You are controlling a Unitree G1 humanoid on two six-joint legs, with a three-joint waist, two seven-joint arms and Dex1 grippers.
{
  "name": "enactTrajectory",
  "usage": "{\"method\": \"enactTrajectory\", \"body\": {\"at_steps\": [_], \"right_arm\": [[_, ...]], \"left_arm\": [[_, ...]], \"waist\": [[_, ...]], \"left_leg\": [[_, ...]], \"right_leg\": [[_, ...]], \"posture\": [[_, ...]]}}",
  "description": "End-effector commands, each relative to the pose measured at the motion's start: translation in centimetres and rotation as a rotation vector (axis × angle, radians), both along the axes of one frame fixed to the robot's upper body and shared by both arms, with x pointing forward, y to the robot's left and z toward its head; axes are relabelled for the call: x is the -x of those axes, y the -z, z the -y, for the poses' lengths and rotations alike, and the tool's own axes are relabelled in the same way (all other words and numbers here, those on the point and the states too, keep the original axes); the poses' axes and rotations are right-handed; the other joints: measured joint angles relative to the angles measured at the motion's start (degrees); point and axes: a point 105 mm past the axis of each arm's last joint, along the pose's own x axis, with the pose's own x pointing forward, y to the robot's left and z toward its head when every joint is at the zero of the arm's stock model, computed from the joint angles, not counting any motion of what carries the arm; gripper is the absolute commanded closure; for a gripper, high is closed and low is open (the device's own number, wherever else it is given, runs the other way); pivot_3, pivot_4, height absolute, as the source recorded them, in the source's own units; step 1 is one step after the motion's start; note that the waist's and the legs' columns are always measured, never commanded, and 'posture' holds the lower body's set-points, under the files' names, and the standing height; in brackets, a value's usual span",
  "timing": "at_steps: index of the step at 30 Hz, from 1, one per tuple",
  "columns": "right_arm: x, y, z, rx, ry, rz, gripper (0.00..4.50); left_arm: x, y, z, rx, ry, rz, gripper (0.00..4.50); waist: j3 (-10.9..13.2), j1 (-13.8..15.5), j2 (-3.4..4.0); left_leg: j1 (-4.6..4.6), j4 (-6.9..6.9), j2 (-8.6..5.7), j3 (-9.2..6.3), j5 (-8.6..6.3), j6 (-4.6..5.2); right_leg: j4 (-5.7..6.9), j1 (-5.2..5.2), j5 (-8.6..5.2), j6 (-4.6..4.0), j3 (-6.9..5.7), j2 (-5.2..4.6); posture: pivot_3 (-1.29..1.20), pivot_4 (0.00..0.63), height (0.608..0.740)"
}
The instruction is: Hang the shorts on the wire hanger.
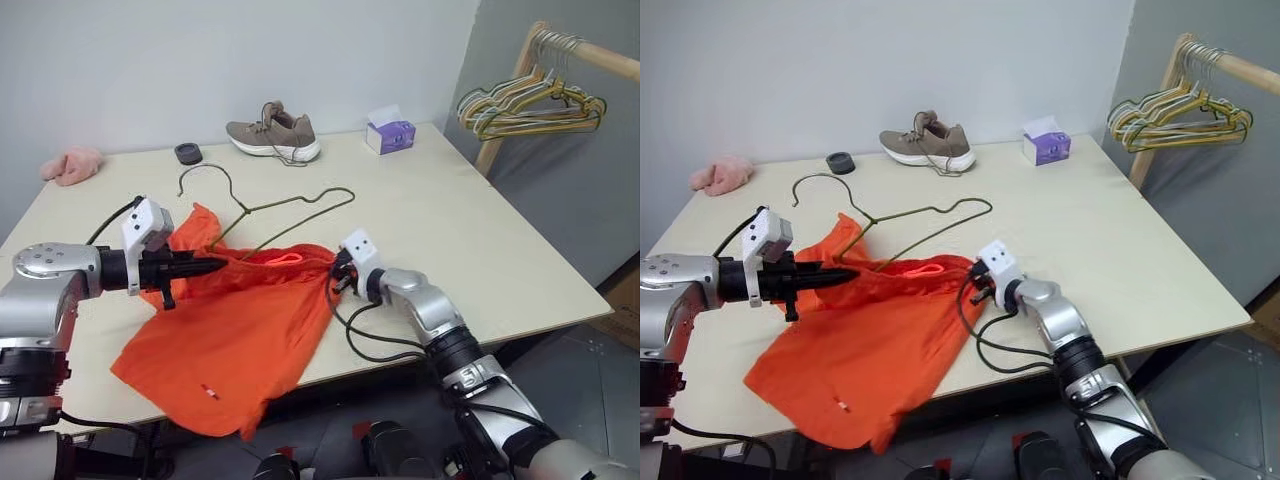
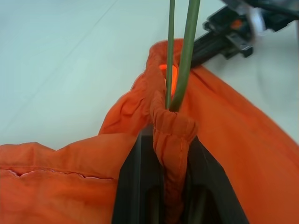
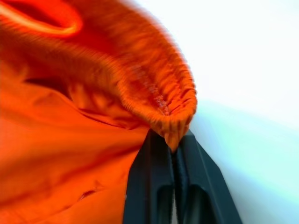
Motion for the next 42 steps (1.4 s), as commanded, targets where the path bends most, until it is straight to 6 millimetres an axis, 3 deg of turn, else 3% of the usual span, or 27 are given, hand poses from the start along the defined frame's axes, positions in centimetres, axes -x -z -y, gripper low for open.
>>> {"method": "enactTrajectory", "body": {"at_steps": [1,4,9,13,28,37,42], "right_arm": [[-1.8,-2.9,3.5,-0.014,0.074,0.088,4.50],[-1.7,-4.2,6.5,-0.004,0.078,0.105,4.50],[-0.4,-5.2,9.1,0.011,0.087,0.110,4.50],[0.5,-5.7,10.1,0.012,0.104,0.111,4.50],[2.3,-7.5,10.4,0.048,0.082,0.168,4.50],[2.5,-6.8,10.1,0.036,0.083,0.118,4.50],[2.3,-6.5,10.0,0.027,0.099,0.089,4.50]], "left_arm": [[1.0,-1.9,-0.8,0.020,-0.002,-0.005,4.47],[2.4,-1.2,-1.3,0.011,0.024,-0.102,4.47],[3.0,-0.6,-2.7,-0.080,0.028,-0.152,4.47],[2.8,-0.4,-3.7,-0.129,0.020,-0.165,4.48],[2.2,0.9,-5.0,-0.260,0.051,-0.215,4.49],[2.5,0.5,-3.6,-0.209,0.121,-0.209,4.49],[3.1,1.2,-3.8,-0.280,0.156,-0.222,4.49]], "waist": [[0.0,-0.1,0.02],[0.0,-0.2,0.05],[0.0,-0.1,0.04],[0.0,0.0,0.08],[0.1,-0.1,0.08],[0.1,-0.1,0.08],[0.1,-0.2,0.08]], "left_leg": [[0.01,0.00,0.01,0.00,0.00,0.00],[0.00,-0.01,0.01,0.03,0.00,0.00],[0.01,-0.06,0.06,0.03,0.00,0.01],[0.01,-0.06,0.04,0.07,0.00,0.01],[-0.01,-0.06,0.05,0.09,0.00,0.01],[-0.01,-0.06,0.05,0.09,0.00,0.01],[-0.01,-0.06,0.05,0.09,0.00,0.01]], "right_leg": [[0.01,0.00,0.00,0.00,0.00,0.01],[-0.02,-0.02,0.00,-0.01,0.02,0.02],[-0.04,-0.03,-0.03,-0.05,0.00,0.04],[-0.03,-0.02,-0.02,-0.03,0.02,0.04],[-0.06,-0.04,-0.03,-0.05,0.02,0.04],[-0.07,-0.04,-0.03,-0.05,0.03,0.04],[-0.07,-0.04,-0.03,-0.05,0.03,0.04]], "posture": [[-0.17,0.015,0.740],[-0.18,0.019,0.740],[-0.18,0.024,0.740],[-0.19,0.027,0.740],[-0.22,0.029,0.740],[-0.22,0.028,0.740],[-0.21,0.027,0.740]]}}
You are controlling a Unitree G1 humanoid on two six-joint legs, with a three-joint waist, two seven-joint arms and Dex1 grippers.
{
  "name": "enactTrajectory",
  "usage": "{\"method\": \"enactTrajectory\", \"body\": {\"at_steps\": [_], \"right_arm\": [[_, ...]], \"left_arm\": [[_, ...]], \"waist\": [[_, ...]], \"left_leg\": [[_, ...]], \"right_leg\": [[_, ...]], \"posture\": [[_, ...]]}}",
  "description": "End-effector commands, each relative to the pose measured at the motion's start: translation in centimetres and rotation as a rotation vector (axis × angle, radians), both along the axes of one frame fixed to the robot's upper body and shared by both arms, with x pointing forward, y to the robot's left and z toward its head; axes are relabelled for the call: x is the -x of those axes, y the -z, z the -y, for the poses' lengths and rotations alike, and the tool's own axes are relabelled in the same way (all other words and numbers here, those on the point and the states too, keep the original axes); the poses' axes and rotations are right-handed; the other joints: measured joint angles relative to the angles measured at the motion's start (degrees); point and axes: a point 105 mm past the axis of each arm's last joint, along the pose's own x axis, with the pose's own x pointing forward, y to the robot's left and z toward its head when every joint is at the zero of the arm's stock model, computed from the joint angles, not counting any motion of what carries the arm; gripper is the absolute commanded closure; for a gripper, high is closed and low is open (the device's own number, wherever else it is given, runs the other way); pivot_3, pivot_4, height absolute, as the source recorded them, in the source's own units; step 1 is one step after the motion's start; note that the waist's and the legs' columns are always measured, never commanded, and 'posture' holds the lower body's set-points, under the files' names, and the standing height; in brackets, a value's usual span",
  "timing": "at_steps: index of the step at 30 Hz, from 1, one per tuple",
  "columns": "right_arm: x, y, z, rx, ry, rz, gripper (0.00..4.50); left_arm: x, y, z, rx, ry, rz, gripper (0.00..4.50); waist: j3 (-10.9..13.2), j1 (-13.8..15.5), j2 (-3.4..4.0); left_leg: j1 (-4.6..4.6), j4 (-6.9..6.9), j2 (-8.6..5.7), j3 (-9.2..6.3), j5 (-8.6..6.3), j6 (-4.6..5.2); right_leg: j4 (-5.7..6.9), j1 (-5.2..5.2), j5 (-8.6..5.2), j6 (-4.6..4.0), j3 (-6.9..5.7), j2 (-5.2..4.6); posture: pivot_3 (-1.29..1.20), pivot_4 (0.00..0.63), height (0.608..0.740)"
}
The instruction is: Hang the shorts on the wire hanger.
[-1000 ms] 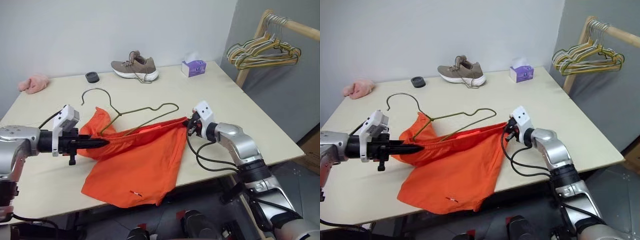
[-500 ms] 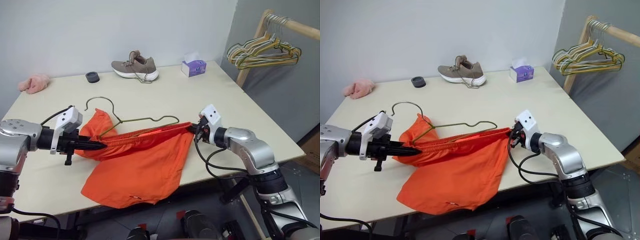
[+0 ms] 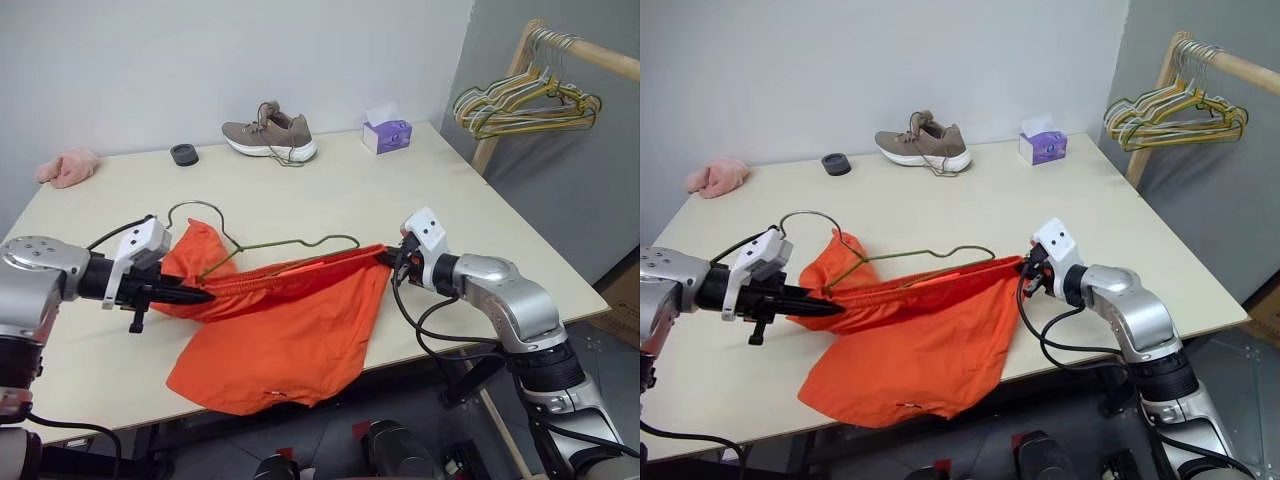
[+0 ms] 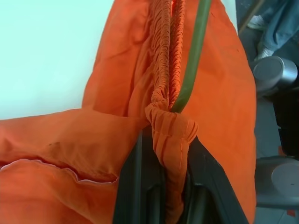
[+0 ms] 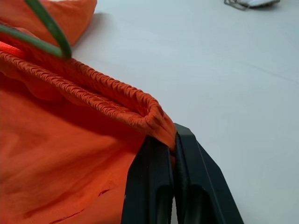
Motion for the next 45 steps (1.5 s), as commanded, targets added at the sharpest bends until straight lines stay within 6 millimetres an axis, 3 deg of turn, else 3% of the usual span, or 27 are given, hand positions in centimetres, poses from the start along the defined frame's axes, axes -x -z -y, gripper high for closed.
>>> {"method": "enactTrajectory", "body": {"at_steps": [1,10,20,26,31,35,40,45], "right_arm": [[-1.6,-1.1,3.4,0.012,0.162,0.041,4.50],[-0.7,-1.6,3.0,0.048,0.102,0.076,4.50],[-0.2,-2.5,2.8,0.122,0.052,0.150,4.50],[1.1,-3.7,2.7,0.227,-0.050,0.227,4.50],[1.7,-3.2,2.5,0.279,-0.083,0.227,4.50],[1.5,-3.3,2.4,0.323,-0.077,0.271,4.50],[-0.7,-2.3,2.6,0.382,-0.012,0.298,4.50],[-0.5,-1.4,2.2,0.380,-0.051,0.288,4.50]], "left_arm": [[0.5,-0.5,-2.3,-0.112,-0.046,0.003,4.49],[-1.0,0.1,-3.8,-0.160,-0.148,0.060,4.49],[-0.3,1.5,-4.2,-0.240,-0.102,0.005,4.50],[-2.5,1.9,-4.0,-0.303,-0.140,0.115,4.50],[-3.6,2.0,-3.7,-0.339,-0.149,0.166,4.50],[-3.8,2.3,-3.4,-0.384,-0.124,0.179,4.50],[-3.3,2.4,-2.3,-0.407,-0.040,0.171,4.50],[-3.1,2.6,-2.6,-0.423,-0.038,0.165,4.50]], "waist": [[0.0,0.0,0.00],[0.0,0.0,0.00],[0.0,0.0,-0.01],[0.0,0.1,-0.02],[0.0,-0.1,-0.04],[0.0,-0.4,-0.04],[0.0,-0.8,-0.05],[0.0,-1.2,-0.05]], "left_leg": [[0.00,0.00,0.00,0.00,0.00,0.00],[0.00,0.00,0.00,-0.01,0.00,0.00],[-0.01,0.00,0.00,-0.01,0.00,0.00],[-0.02,0.01,-0.01,-0.02,0.00,0.00],[-0.03,0.01,-0.02,0.00,0.00,0.00],[-0.02,0.01,-0.01,0.01,0.00,0.00],[-0.02,0.02,-0.02,0.03,0.00,0.00],[-0.04,0.02,-0.02,0.00,0.00,0.00]], "right_leg": [[0.00,0.00,0.00,0.00,0.00,0.00],[0.00,0.00,0.00,0.00,-0.01,0.00],[-0.01,0.00,0.00,0.00,-0.01,0.00],[-0.02,0.00,0.00,0.01,-0.03,-0.01],[-0.05,0.00,0.00,0.02,-0.02,-0.03],[-0.03,0.00,0.00,0.02,-0.01,-0.02],[-0.03,0.00,0.01,0.04,0.00,-0.03],[-0.03,0.00,0.01,0.04,-0.01,-0.03]], "posture": [[-0.21,0.027,0.740],[-0.22,0.024,0.740],[-0.22,0.020,0.740],[-0.23,0.019,0.740],[-0.24,0.020,0.740],[-0.25,0.019,0.740],[-0.25,0.017,0.740],[-0.24,0.018,0.740]]}}
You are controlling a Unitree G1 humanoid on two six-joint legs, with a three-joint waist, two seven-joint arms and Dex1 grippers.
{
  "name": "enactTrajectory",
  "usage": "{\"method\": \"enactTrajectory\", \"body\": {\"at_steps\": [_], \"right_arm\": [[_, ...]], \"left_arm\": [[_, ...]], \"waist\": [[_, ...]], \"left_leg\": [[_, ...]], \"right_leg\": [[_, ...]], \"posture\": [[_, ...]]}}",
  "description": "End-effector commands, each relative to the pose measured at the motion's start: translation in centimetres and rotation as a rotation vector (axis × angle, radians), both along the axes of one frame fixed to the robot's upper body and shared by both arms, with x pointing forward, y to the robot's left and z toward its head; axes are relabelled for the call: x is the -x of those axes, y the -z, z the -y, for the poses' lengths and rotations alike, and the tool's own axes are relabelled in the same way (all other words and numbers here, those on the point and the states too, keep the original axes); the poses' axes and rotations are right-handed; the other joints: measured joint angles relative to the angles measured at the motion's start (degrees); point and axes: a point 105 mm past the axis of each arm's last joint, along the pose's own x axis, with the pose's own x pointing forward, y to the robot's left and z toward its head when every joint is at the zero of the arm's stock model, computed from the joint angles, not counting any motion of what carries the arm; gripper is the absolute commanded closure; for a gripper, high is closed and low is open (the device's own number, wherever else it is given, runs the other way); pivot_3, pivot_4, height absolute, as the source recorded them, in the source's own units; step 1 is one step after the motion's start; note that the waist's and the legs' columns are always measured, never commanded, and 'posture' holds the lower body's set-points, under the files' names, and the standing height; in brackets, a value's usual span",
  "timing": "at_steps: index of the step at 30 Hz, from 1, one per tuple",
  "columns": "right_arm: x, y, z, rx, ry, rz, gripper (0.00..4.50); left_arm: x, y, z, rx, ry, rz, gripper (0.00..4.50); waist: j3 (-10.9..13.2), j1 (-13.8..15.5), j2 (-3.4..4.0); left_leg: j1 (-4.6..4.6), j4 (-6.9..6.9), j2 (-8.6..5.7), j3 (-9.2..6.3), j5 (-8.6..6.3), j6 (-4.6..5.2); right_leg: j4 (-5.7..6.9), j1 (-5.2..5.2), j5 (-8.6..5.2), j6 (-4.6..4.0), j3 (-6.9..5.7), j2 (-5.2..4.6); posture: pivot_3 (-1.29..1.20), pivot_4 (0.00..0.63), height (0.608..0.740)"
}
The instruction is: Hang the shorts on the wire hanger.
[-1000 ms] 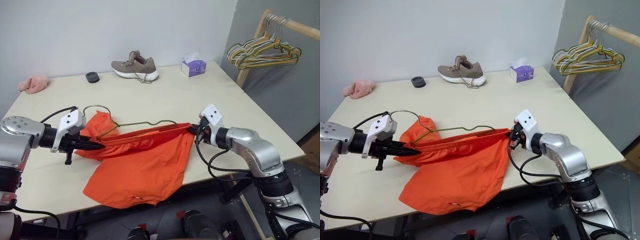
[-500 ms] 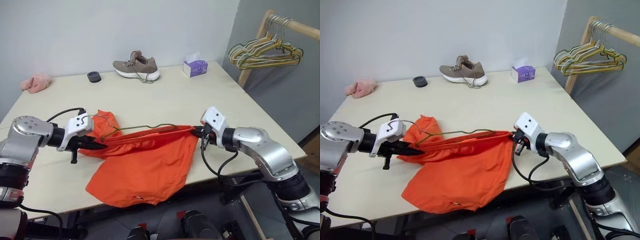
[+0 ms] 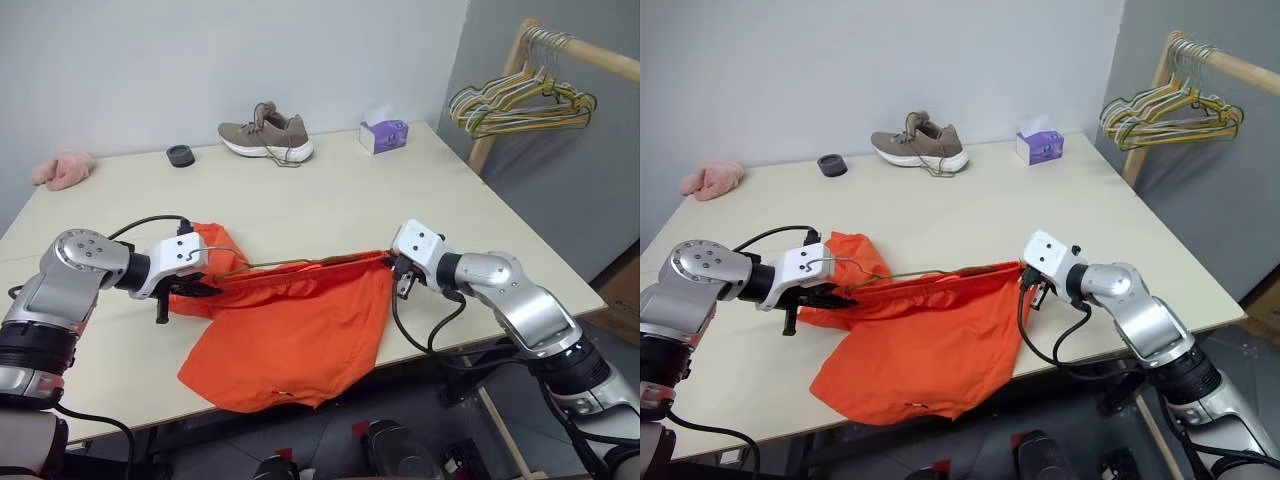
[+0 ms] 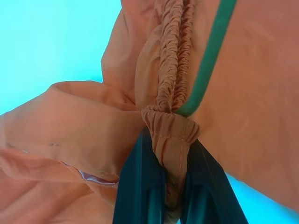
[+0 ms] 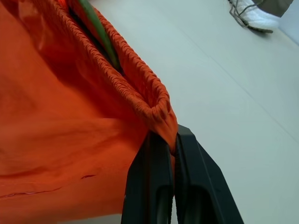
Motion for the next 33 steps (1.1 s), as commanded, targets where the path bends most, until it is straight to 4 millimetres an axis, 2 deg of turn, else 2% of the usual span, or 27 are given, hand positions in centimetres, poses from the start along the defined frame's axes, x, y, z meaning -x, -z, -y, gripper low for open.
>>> {"method": "enactTrajectory", "body": {"at_steps": [1,4,8,10,13,19,23,29,31,33], "right_arm": [[-0.9,-1.4,1.6,0.024,0.061,0.082,4.50],[-0.6,-1.8,1.1,0.024,0.029,0.104,4.50],[-0.2,-4.2,1.0,0.097,-0.008,0.229,4.50],[-0.1,-4.8,0.8,0.129,-0.031,0.264,4.50],[0.5,-4.8,-0.3,0.157,-0.085,0.280,4.50],[0.4,-4.3,-2.9,0.188,-0.146,0.312,4.50],[0.4,-5.0,-5.0,0.208,-0.198,0.362,4.50],[1.5,-5.0,-6.5,0.237,-0.285,0.370,4.50],[2.3,-4.6,-6.8,0.225,-0.324,0.315,4.50],[3.0,-4.2,-6.5,0.204,-0.350,0.251,3.97]], "left_arm": [[0.4,0.0,-2.7,-0.089,-0.088,-0.013,4.50],[0.4,0.2,-3.0,-0.100,-0.098,-0.013,4.50],[0.3,0.4,-3.7,-0.147,-0.114,-0.004,4.50],[-0.2,0.3,-3.5,-0.150,-0.122,0.020,4.50],[-1.2,0.1,-2.5,-0.129,-0.128,0.060,4.50],[-1.5,-0.1,0.9,-0.084,-0.037,0.064,4.50],[-1.8,-0.2,2.9,-0.090,0.030,0.091,4.50],[-2.0,-0.1,3.8,-0.094,0.049,0.104,4.50],[-2.2,-0.1,3.9,-0.093,0.047,0.111,4.50],[-2.6,0.0,4.2,-0.089,0.042,0.127,4.50]], "waist": [[0.0,-0.2,0.00],[0.0,-0.3,0.00],[0.0,-0.3,0.01],[0.0,-0.3,0.01],[0.0,-0.3,0.00],[0.0,-0.4,0.01],[0.0,-0.5,0.01],[0.0,-0.4,0.01],[0.0,-0.4,0.01],[0.0,-0.4,0.01]], "left_leg": [[0.00,0.00,0.00,0.01,0.00,0.00],[0.00,0.00,0.00,0.00,0.00,0.00],[0.02,0.01,0.00,-0.01,0.00,0.00],[0.02,0.01,0.00,-0.01,0.00,0.00],[0.02,0.02,0.00,-0.01,0.00,0.00],[0.01,0.02,0.00,-0.01,0.00,0.00],[0.02,0.04,0.00,-0.02,0.00,0.00],[0.01,0.06,-0.01,-0.03,0.00,0.00],[0.01,0.06,-0.01,-0.03,0.00,0.00],[0.01,0.06,-0.01,-0.05,0.00,0.00]], "right_leg": [[0.00,0.00,0.00,0.00,0.00,0.00],[0.00,0.00,0.00,0.00,0.00,0.00],[0.03,0.00,0.00,0.00,-0.01,0.00],[0.03,0.00,0.00,0.00,0.00,0.00],[0.02,0.01,0.00,0.00,-0.01,0.00],[0.03,0.01,0.00,0.00,-0.01,0.00],[0.04,0.01,0.00,0.01,-0.01,0.00],[0.04,0.01,0.00,0.01,-0.01,0.00],[0.04,0.01,0.00,0.01,-0.01,0.00],[0.04,0.02,0.00,0.01,-0.02,0.00]], "posture": [[-0.24,0.018,0.740],[-0.24,0.020,0.740],[-0.24,0.025,0.740],[-0.25,0.026,0.740],[-0.26,0.027,0.740],[-0.25,0.026,0.740],[-0.25,0.028,0.740],[-0.25,0.033,0.740],[-0.26,0.034,0.740],[-0.26,0.034,0.740]]}}
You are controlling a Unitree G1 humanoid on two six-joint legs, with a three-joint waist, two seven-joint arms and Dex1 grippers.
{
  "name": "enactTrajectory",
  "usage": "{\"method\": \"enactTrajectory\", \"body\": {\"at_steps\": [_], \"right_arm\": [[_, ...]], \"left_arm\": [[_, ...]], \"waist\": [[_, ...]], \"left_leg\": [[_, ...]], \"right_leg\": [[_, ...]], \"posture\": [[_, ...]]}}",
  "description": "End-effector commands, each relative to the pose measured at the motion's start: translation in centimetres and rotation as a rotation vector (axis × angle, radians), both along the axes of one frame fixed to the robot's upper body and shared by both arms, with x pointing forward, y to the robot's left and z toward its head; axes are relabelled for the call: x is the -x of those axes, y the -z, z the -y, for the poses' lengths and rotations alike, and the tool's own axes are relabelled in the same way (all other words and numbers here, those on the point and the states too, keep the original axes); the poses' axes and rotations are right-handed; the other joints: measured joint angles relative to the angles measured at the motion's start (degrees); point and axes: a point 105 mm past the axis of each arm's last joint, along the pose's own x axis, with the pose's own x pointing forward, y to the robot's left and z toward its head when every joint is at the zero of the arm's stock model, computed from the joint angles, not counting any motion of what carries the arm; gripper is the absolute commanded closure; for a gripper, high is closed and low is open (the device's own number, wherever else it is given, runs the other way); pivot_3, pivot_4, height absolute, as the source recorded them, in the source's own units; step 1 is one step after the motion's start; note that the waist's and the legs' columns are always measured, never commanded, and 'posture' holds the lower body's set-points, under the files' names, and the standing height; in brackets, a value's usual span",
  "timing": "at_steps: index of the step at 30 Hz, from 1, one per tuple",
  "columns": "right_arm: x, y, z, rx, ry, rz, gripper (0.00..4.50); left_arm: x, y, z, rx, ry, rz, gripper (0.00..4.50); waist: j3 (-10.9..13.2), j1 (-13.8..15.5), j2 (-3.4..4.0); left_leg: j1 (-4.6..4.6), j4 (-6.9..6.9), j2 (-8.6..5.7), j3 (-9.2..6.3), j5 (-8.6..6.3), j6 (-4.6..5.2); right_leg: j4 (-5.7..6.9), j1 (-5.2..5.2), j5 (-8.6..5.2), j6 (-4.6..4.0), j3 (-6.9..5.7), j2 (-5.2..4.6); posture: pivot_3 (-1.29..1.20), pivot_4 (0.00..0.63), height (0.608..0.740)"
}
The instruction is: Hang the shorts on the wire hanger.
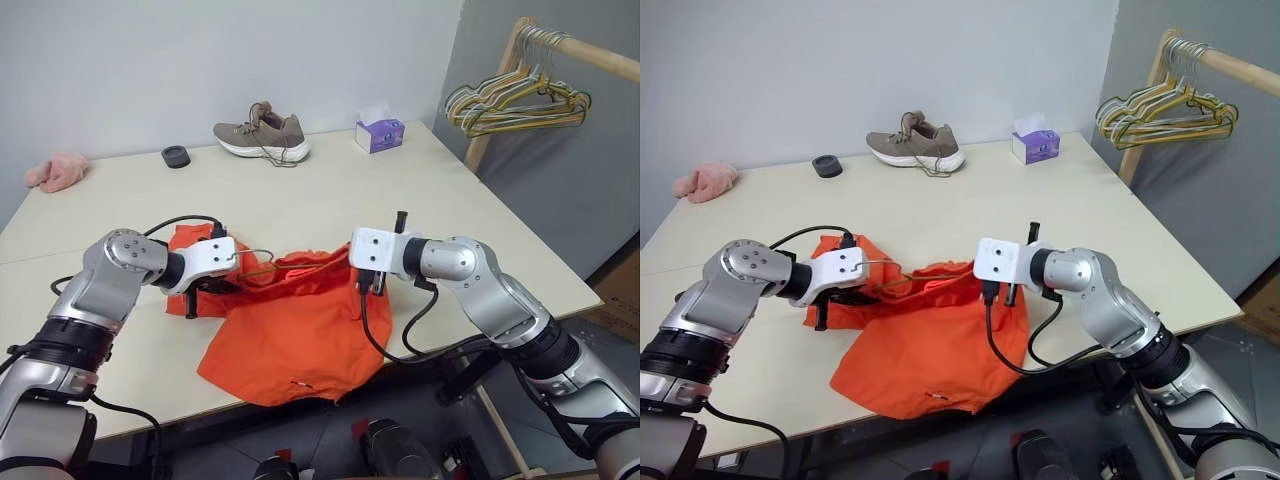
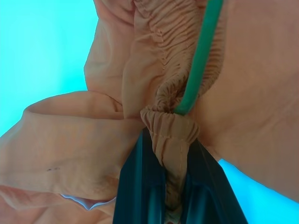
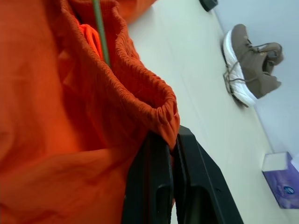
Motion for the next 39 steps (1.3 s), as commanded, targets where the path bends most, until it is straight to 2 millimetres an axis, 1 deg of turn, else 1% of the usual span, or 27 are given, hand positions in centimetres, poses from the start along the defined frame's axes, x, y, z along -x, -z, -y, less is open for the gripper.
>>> {"method": "enactTrajectory", "body": {"at_steps": [1,4,6,8,10,11,12,14,16,18,26,28,30,32,33,34,35,36,37,38,39], "right_arm": [[1.7,-1.1,-0.6,-0.034,-0.075,-0.043,3.78],[2.6,-1.3,0.0,-0.055,-0.088,-0.126,2.82],[3.3,-1.6,0.4,-0.066,-0.098,-0.171,2.03],[3.2,-1.7,1.0,-0.072,-0.074,-0.179,1.37],[2.5,-1.1,2.5,-0.039,-0.013,-0.180,0.59],[2.3,-0.8,3.1,-0.023,0.009,-0.179,0.26],[2.1,-0.5,3.7,-0.009,0.030,-0.186,0.02],[1.9,0.1,3.9,-0.001,0.042,-0.197,0.02],[1.8,0.9,3.4,0.025,0.027,-0.199,0.02],[1.5,1.4,2.8,0.041,0.020,-0.186,0.02],[0.3,1.8,0.9,0.088,-0.039,-0.176,0.02],[-0.4,2.2,0.4,0.116,-0.060,-0.184,0.02],[-1.0,2.5,-0.1,0.143,-0.080,-0.201,0.39],[-1.0,3.2,-0.1,0.172,-0.097,-0.235,0.90],[-1.0,3.6,-0.1,0.192,-0.109,-0.240,1.32],[-1.0,3.8,-0.1,0.202,-0.120,-0.246,1.58],[-0.7,4.1,-0.3,0.195,-0.132,-0.279,2.01],[-0.6,4.3,-0.4,0.192,-0.139,-0.298,2.32],[-0.6,4.6,-0.4,0.199,-0.144,-0.305,2.74],[-0.6,4.8,-0.4,0.206,-0.147,-0.309,3.03],[-0.7,4.9,-0.4,0.211,-0.150,-0.307,3.45]], "left_arm": [[-0.9,-1.2,0.8,0.002,0.015,0.071,4.50],[-1.0,-1.1,1.1,0.010,0.017,0.073,4.50],[-0.9,-1.0,1.2,0.016,0.022,0.070,4.50],[-0.7,-0.9,1.4,0.021,0.029,0.064,4.50],[-0.4,-0.8,1.5,0.025,0.043,0.053,4.50],[-0.3,-0.8,1.6,0.026,0.046,0.049,4.50],[-0.2,-0.8,1.6,0.026,0.050,0.045,4.50],[0.0,-0.7,1.7,0.028,0.058,0.036,4.50],[0.2,-0.6,1.8,0.026,0.071,0.024,4.50],[0.3,-0.5,1.9,0.024,0.081,0.020,4.50],[0.4,-0.5,2.0,0.020,0.086,0.016,4.50],[0.4,-0.5,2.1,0.017,0.091,0.013,4.50],[0.5,-0.4,2.1,0.015,0.094,0.010,4.50],[0.5,-0.4,2.2,0.016,0.094,0.011,4.50],[0.5,-0.4,2.2,0.016,0.094,0.012,4.50],[0.5,-0.4,2.2,0.015,0.095,0.013,4.50],[0.4,-0.4,2.3,0.017,0.095,0.014,4.50],[0.4,-0.5,2.4,0.022,0.094,0.014,4.50],[0.4,-0.5,2.5,0.027,0.093,0.013,4.50],[0.4,-0.5,2.5,0.029,0.092,0.014,4.50],[0.4,-0.5,2.6,0.033,0.089,0.018,4.50]], "waist": [[0.0,0.0,0.00],[0.0,0.0,-0.01],[0.0,0.0,0.00],[0.0,0.0,0.00],[0.0,0.0,-0.01],[0.0,0.0,-0.01],[0.0,0.1,0.00],[0.0,0.0,0.00],[0.0,-0.2,0.00],[0.0,-0.4,0.00],[0.0,-1.2,0.00],[0.0,-1.4,-0.01],[0.0,-1.6,-0.01],[0.0,-1.7,-0.01],[0.0,-1.7,-0.01],[0.0,-1.6,-0.01],[0.0,-1.6,-0.01],[0.0,-1.7,-0.01],[0.0,-1.7,-0.01],[0.0,-1.7,-0.01],[0.0,-1.7,-0.01]], "left_leg": [[0.00,0.00,0.00,-0.01,0.00,0.00],[0.00,0.05,0.00,-0.01,0.00,0.00],[0.00,0.06,-0.01,-0.01,0.00,0.00],[0.00,0.07,-0.01,-0.02,0.00,0.00],[0.00,0.07,0.00,-0.01,0.00,0.00],[0.00,0.07,-0.01,-0.01,0.00,0.00],[0.01,0.07,-0.01,0.00,0.00,0.00],[0.00,0.07,-0.01,0.01,0.00,0.00],[0.00,0.06,-0.01,0.01,0.00,0.00],[0.02,0.06,0.01,0.02,0.00,0.00],[0.02,0.08,-0.01,0.02,0.00,0.00],[0.01,0.08,-0.01,-0.02,0.00,0.00],[0.01,0.08,-0.02,0.00,0.00,0.00],[0.03,0.09,-0.01,-0.01,0.00,0.00],[0.02,0.08,-0.01,-0.03,0.00,0.00],[0.02,0.08,-0.02,-0.03,0.00,0.00],[0.02,0.08,-0.02,-0.03,0.00,0.00],[0.01,0.08,-0.04,-0.02,0.00,0.00],[0.01,0.09,-0.04,-0.01,0.00,0.00],[0.02,0.09,-0.05,-0.01,0.00,-0.01],[0.02,0.09,-0.04,-0.02,0.00,-0.01]], "right_leg": [[0.00,0.01,0.00,0.00,-0.01,0.00],[0.00,0.03,0.01,0.01,0.00,0.00],[0.00,0.04,0.01,0.02,0.00,0.00],[0.01,0.04,0.01,0.02,-0.01,-0.01],[0.01,0.04,0.01,0.02,-0.01,-0.01],[0.01,0.04,0.01,0.02,-0.01,-0.01],[0.00,0.04,0.01,0.02,0.00,-0.01],[0.00,0.04,0.01,0.02,0.00,-0.02],[0.00,0.03,0.01,0.02,0.00,-0.02],[0.01,0.03,0.01,0.02,0.00,0.00],[0.02,0.05,0.02,0.04,0.01,-0.01],[0.01,0.05,0.02,0.04,-0.02,-0.01],[0.01,0.06,0.02,0.04,0.00,-0.02],[0.02,0.07,0.03,0.05,-0.01,-0.02],[0.02,0.07,0.03,0.05,-0.02,-0.02],[0.02,0.06,0.03,0.05,-0.02,-0.02],[0.01,0.07,0.03,0.05,-0.02,-0.02],[0.01,0.06,0.03,0.05,-0.01,-0.03],[0.01,0.07,0.03,0.05,0.00,-0.04],[0.01,0.07,0.03,0.05,0.00,-0.04],[0.02,0.07,0.03,0.05,0.00,-0.04]], "posture": [[-0.26,0.035,0.740],[-0.26,0.035,0.740],[-0.26,0.035,0.740],[-0.26,0.035,0.740],[-0.26,0.035,0.740],[-0.26,0.035,0.740],[-0.26,0.036,0.740],[-0.26,0.036,0.740],[-0.26,0.036,0.740],[-0.26,0.036,0.740],[-0.26,0.031,0.740],[-0.26,0.028,0.740],[-0.26,0.025,0.740],[-0.26,0.024,0.740],[-0.26,0.024,0.740],[-0.25,0.020,0.740],[-0.25,0.019,0.740],[-0.25,0.018,0.740],[-0.25,0.017,0.740],[-0.25,0.016,0.740],[-0.25,0.015,0.740]]}}
